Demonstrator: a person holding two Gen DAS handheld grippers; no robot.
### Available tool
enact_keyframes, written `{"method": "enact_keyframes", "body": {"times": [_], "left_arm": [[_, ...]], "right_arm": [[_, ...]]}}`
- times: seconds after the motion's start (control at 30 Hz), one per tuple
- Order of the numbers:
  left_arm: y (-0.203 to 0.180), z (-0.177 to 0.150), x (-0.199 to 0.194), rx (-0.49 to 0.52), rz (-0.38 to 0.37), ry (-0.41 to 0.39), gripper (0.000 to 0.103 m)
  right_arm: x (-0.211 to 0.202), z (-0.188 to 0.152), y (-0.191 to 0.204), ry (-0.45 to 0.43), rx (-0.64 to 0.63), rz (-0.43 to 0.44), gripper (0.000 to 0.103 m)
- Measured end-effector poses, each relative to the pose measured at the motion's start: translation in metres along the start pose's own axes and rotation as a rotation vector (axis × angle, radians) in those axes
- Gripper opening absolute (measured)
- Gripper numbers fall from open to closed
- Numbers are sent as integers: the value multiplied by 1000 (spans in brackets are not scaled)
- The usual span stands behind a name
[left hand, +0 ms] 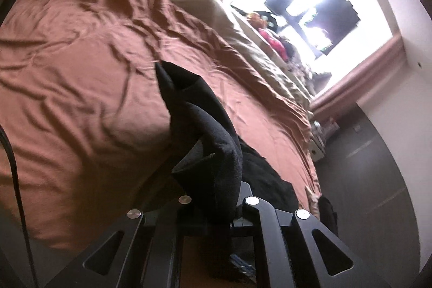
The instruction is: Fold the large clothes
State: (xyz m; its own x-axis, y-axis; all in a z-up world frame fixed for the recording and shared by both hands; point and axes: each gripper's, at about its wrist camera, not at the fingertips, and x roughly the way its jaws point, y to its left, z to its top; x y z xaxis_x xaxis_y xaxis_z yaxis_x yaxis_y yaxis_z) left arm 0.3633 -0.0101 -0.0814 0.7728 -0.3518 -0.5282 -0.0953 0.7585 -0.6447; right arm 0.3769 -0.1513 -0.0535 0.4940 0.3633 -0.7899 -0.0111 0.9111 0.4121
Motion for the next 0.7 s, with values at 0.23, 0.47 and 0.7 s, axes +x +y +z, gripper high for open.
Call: {"method": "enact_keyframes", "body": {"times": [0.23,0.47,0.7], "left_arm": [[-62,-2,9,122,-70,28,8],[-114,-11,21,202,-113,59,8],[-164,-33,50,272,-139,120,8]], "right_arm": [[-12,2,-12,-3,49,68,18],[-68,0,-32,-107,54,155,19],[-136,-11,-92,-244,134,205,19]]}}
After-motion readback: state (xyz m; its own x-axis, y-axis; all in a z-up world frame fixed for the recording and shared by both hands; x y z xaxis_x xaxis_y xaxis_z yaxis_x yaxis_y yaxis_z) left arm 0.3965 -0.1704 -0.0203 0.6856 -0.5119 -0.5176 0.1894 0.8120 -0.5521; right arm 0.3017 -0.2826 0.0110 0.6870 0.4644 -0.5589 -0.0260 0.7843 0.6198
